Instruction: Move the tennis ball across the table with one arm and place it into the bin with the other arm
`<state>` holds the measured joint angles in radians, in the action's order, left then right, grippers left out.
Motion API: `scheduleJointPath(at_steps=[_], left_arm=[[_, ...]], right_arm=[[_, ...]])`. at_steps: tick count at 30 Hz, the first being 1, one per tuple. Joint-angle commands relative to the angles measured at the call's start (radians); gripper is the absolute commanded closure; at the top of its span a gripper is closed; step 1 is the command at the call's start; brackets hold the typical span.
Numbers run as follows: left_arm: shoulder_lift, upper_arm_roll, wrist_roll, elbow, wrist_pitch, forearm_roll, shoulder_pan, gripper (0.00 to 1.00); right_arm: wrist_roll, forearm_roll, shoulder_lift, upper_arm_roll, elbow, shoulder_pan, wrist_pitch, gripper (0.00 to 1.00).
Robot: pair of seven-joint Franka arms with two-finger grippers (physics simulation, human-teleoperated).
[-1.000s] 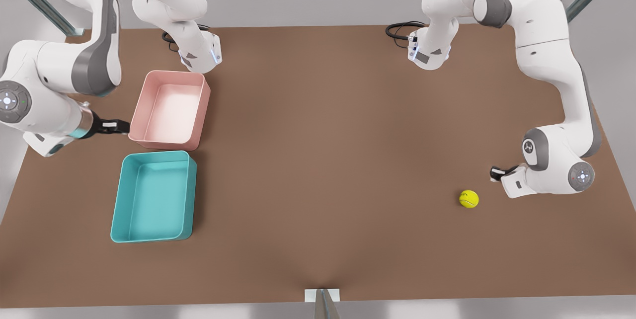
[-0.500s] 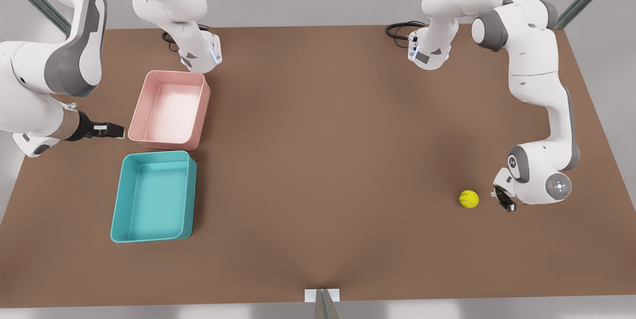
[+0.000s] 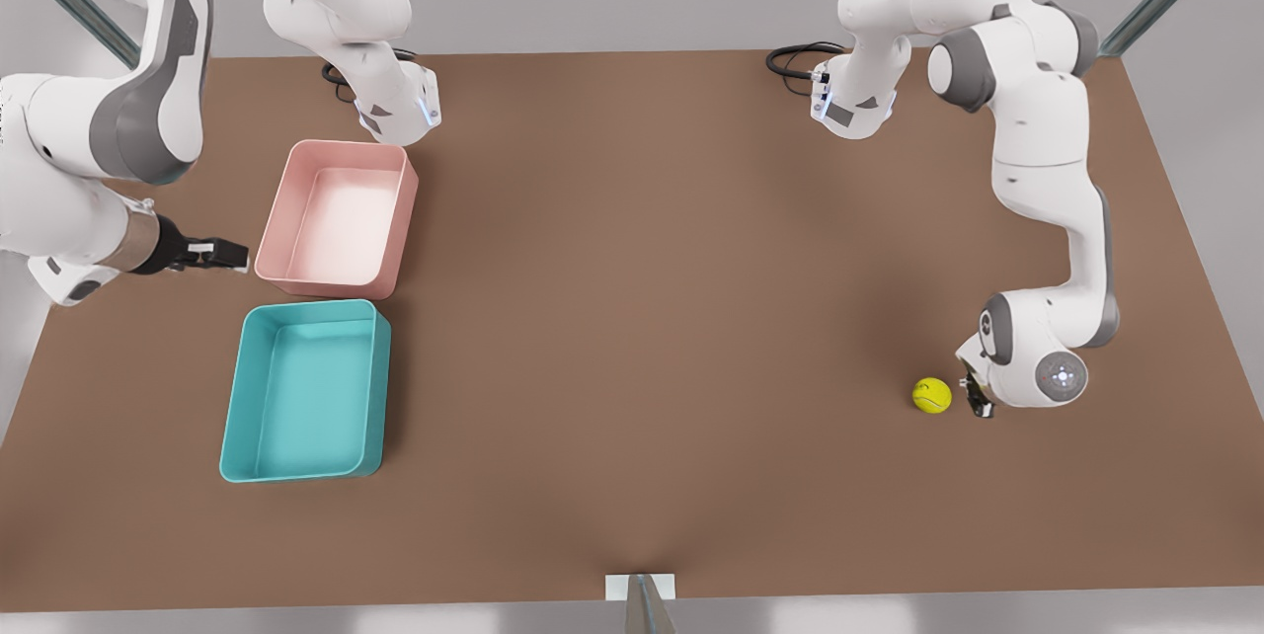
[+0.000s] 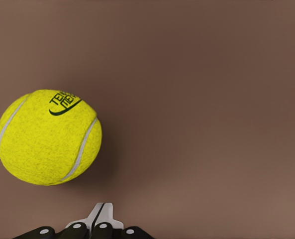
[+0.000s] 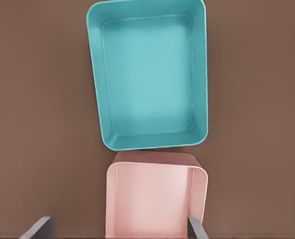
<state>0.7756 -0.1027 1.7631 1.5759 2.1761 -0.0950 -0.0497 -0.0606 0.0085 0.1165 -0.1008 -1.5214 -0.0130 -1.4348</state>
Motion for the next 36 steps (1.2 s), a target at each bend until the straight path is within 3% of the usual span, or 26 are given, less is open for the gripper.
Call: scheduleJointPath(at_steps=[1,14,16,18,21,25,27,29,30,31,32,33,36], left_arm=[[0.001,0.000,0.067,-0.001,0.007,0.000,0.002,0.79],[0.013,0.000,-0.016,-0.030,0.042,0.000,0.036,0.79],[0.021,0.000,-0.074,-0.028,0.042,0.001,0.068,0.79],[0.013,0.000,-0.308,-0.030,0.040,0.003,0.198,0.79],[-0.068,0.043,-0.786,-0.028,-0.090,0.173,0.360,0.79],[-0.079,0.055,-0.817,-0.033,-0.123,0.170,0.341,0.79],[-0.104,0.003,-0.865,-0.091,-0.278,0.169,0.335,0.79],[-0.235,-0.002,-1.623,-0.206,-0.611,0.166,0.294,0.79],[-0.355,0.000,-1.648,-0.258,-0.855,0.163,0.261,0.35],[-0.400,0.000,-1.720,-0.272,-0.996,0.107,0.255,0.00],[-0.479,0.011,-2.049,-0.300,-0.984,0.089,0.226,0.00],[-0.503,-0.002,-2.127,-0.306,-0.955,0.124,0.226,0.00],[-0.499,0.001,-2.053,-0.307,-0.970,0.135,0.189,0.00]], right_arm=[[0.002,0.001,-0.024,0.000,-0.034,0.001,-0.047,0.00],[0.002,0.002,-0.012,0.000,-0.028,0.002,-0.046,0.00],[0.002,0.002,-0.012,0.000,-0.028,0.002,-0.044,0.00],[0.002,0.002,-0.012,0.000,-0.029,0.001,-0.044,0.00],[0.002,0.004,-0.009,0.000,-0.031,0.002,-0.044,0.00],[0.001,0.004,-0.008,0.000,-0.031,0.005,-0.044,0.00],[0.001,0.004,-0.008,0.000,-0.029,0.005,-0.044,0.00],[0.001,0.004,-0.005,0.000,-0.023,0.004,-0.044,0.00],[-0.018,-0.015,0.018,0.001,-0.003,0.002,-0.041,0.00],[-0.042,-0.039,0.046,0.006,0.023,-0.005,-0.041,0.00],[-0.039,-0.081,0.089,0.010,0.062,-0.057,-0.033,0.00],[-0.015,-0.124,0.146,0.013,0.136,-0.126,-0.036,0.00],[0.189,-0.078,0.230,0.015,0.135,-0.209,-0.111,0.00]])
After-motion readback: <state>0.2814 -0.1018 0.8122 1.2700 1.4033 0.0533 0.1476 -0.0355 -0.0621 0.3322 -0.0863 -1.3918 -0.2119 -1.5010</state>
